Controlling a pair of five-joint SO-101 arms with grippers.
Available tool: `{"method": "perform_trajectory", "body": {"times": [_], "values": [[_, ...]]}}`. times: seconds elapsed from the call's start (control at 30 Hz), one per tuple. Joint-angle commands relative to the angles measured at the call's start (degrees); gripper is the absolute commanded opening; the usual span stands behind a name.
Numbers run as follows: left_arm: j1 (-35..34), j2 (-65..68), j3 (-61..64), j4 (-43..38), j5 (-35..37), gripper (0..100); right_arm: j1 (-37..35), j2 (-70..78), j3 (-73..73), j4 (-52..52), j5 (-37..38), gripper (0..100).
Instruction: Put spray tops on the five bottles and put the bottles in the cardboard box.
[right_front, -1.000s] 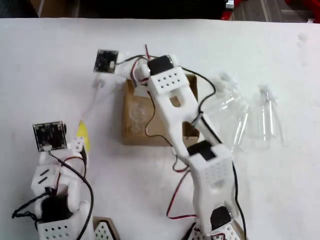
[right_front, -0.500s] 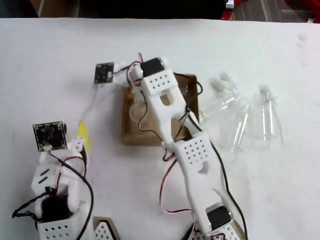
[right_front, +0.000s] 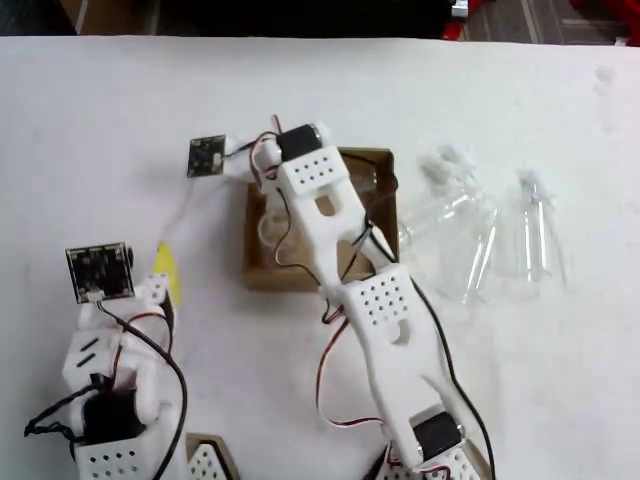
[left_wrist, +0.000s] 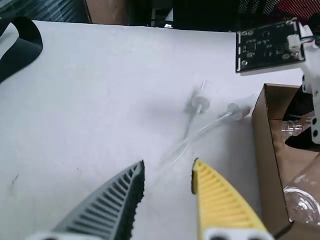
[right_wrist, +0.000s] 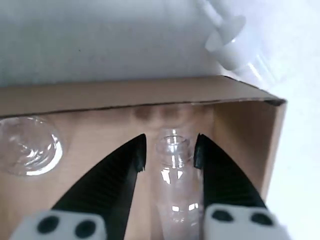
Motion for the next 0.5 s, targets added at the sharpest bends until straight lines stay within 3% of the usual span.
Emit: {"method": "perform_trajectory", "body": {"times": [0.0,0.1,0.23,0.47], "values": [[0.7,-0.7,-0.3,-1.4,0.1,16,0.3,-0.5,-2.1,0.0,2.1,13.7],[0.8,-0.7,-0.3,-1.4,0.1,16,0.7,-0.5,-2.2,-0.1,2.2,11.3],[0.9,-0.7,-0.3,-1.4,0.1,16,0.7,-0.4,-2.3,-1.3,2.3,0.9],[1.0,-0.7,-0.3,-1.4,0.1,16,0.7,-2.8,-5.3,-2.1,1.7,1.5]]}}
